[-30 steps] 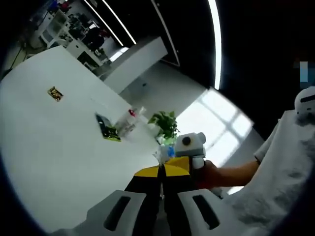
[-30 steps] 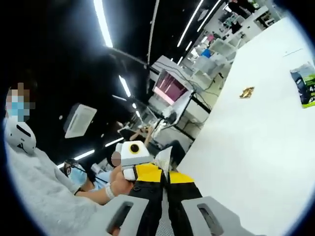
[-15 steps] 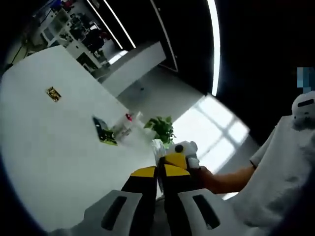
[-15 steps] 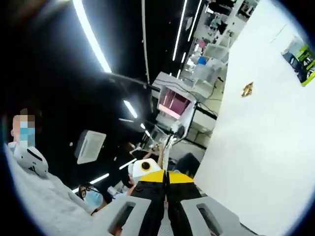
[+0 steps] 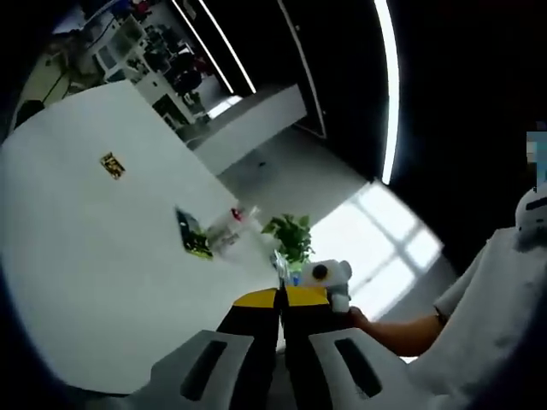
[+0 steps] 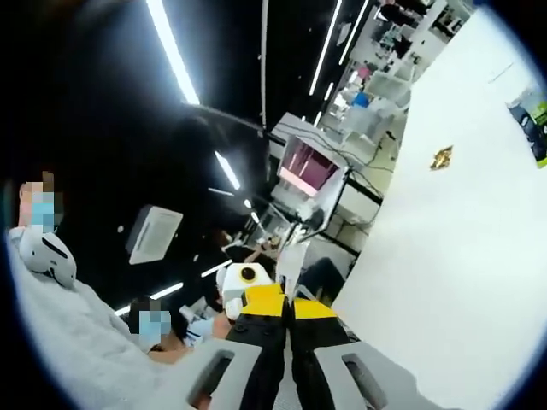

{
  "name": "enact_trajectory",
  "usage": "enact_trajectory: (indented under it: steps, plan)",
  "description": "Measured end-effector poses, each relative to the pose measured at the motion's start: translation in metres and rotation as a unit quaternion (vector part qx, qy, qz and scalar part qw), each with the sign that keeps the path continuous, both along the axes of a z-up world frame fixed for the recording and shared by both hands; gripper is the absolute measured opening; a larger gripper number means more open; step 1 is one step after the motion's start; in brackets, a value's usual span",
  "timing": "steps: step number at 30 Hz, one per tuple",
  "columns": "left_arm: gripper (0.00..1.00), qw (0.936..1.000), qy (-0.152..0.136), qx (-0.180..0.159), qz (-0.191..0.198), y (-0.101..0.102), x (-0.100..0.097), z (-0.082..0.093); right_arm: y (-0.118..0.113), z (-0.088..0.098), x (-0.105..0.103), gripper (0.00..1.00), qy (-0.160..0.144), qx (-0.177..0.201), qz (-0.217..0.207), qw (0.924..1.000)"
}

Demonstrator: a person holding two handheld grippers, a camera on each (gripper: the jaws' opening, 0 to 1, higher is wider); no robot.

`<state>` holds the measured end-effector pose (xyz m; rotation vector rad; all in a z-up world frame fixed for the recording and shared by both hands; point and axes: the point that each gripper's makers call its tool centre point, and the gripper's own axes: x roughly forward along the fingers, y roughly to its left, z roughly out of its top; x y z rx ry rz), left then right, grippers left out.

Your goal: Arrange the skincare products in the storage area until every visible bottle or jar stands upright without overlapping.

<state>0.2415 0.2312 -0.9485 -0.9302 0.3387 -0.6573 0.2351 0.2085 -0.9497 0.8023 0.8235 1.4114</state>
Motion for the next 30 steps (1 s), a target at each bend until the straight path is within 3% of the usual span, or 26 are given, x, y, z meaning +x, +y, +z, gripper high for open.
enact_trajectory:
  steps: [2,5,7,24,30]
  plan:
    - [0.00,1.0000,0.002,-0.001,-0.003,-0.002,-0.001,0.000,-0.002,0.000,-0.002,0.00,-0.022,-0.011,0.003,0.9997]
    - [0.00,0.9998,0.015,-0.009,0.002,-0.002,-0.002,-0.002,-0.006,0.001,-0.006,0.00,-0.023,-0.023,0.021,0.9992]
    - [0.00,0.9998,0.012,-0.012,0.000,-0.005,-0.003,0.000,-0.008,0.003,-0.007,0.00,-0.042,-0.033,0.027,0.9982]
    - [0.00,0.9994,0.021,-0.027,0.000,-0.007,-0.005,-0.001,-0.019,0.000,-0.015,0.00,-0.033,-0.061,0.006,0.9976]
    - [0.00,0.9991,0.005,-0.041,0.004,-0.006,-0.006,0.004,-0.019,0.011,-0.016,0.00,-0.026,-0.054,0.001,0.9982]
